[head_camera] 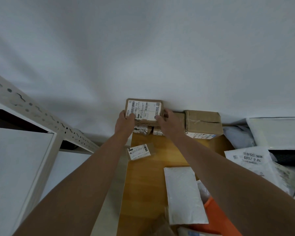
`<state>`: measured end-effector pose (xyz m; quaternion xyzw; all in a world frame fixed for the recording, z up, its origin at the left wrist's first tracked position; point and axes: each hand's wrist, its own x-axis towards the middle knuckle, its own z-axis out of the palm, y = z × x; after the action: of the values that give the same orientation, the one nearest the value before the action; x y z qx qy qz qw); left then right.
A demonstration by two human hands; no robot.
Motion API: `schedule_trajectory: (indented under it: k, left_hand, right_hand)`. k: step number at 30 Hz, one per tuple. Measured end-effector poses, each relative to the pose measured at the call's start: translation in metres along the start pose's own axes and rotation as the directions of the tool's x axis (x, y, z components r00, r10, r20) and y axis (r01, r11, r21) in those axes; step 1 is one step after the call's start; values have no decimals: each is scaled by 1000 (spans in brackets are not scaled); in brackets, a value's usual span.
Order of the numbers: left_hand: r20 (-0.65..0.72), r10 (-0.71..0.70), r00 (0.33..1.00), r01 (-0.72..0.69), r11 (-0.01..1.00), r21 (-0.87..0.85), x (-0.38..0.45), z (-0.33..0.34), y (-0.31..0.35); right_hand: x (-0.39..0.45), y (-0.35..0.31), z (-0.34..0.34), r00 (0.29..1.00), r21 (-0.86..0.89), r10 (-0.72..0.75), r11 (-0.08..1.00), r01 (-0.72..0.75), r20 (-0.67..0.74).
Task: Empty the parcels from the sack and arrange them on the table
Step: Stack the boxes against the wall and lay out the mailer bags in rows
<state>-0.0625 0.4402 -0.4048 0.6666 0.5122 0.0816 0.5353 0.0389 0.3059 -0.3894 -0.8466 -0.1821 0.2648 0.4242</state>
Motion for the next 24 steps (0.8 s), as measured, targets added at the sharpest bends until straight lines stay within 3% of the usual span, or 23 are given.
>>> schedule_trajectory:
  k: [6,11,13,15,17,19,20,22,24]
  left_hand:
    - [-38,-151,988,147,985,-85,1,5,-1]
    - [23,-166,986,168,975,-148,0,5,-5]
    - [7,-180,984,178,970,-168,2,4,-9]
    - [-64,-191,979,180,972,-152,0,1,-14]
    - [-146,-204,968,191,977,-97,-14,-3,-20]
    - [-116,-275,954,272,961,-40,-33,-4,-36]
    - [-33,-317,948,316,948,-25,-43,-4,-45]
    - [131,-348,928,349,937,14,-55,-4,-63]
    - [164,-318,934,314,948,52,-59,-7,-72]
  right_hand:
    - [-2,8,0,996,89,70,994,-65,-54]
    - [-5,12,-3,992,41,115,993,-113,-52]
    - [-16,15,-7,991,-21,41,999,-44,-125]
    - [-36,23,-6,972,-222,-159,968,119,-175]
    - [-59,35,3,941,-425,-335,858,288,-39]
    - [-74,49,19,927,-545,-308,749,376,216]
    - [-77,56,28,921,-573,-230,727,378,315]
    - [-78,62,41,926,-591,-71,751,294,371]
    - [-75,61,48,944,-564,-42,793,231,327]
